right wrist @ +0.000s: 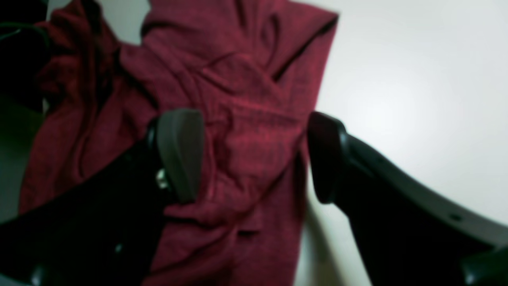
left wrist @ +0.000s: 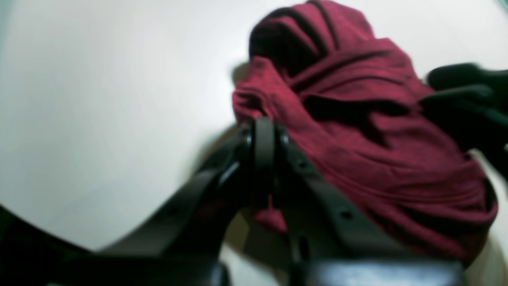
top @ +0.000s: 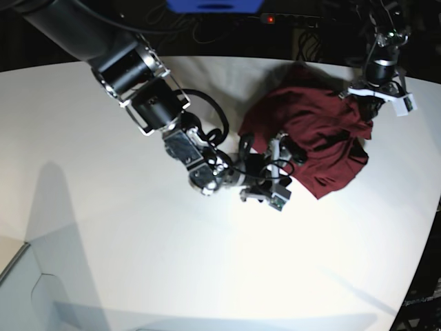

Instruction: Layout the t-shirt on the table in an organized manner, then fold the t-shirt properly

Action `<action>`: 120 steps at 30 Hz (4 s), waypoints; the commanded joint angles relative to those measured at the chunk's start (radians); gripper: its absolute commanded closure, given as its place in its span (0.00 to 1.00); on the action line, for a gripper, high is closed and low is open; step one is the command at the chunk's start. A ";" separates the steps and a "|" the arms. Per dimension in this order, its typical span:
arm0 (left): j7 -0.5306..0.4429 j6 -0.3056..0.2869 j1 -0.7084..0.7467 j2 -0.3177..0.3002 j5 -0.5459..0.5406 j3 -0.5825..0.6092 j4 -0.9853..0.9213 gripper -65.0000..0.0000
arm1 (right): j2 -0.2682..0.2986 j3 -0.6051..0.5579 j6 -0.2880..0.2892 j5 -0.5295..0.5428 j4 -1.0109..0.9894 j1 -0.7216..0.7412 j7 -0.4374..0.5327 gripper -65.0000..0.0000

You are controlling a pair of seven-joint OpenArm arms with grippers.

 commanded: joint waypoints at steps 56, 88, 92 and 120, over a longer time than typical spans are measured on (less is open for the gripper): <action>-0.024 -0.008 -0.050 -0.006 -0.009 -0.142 0.136 1.00 | -0.023 0.241 0.006 0.018 0.274 0.026 0.024 1.00; -0.023 -0.008 -0.162 -0.039 -0.112 -0.331 0.096 0.99 | -0.023 0.077 0.006 0.165 0.269 0.095 0.027 1.00; -0.023 -0.008 -0.201 -0.045 -0.112 -0.330 0.049 0.99 | -0.023 0.083 0.006 0.164 0.268 0.095 0.027 1.00; 0.094 -0.008 -0.462 -0.135 -0.112 -0.330 -0.333 0.99 | -0.023 0.081 -0.133 0.165 0.041 0.084 0.357 0.70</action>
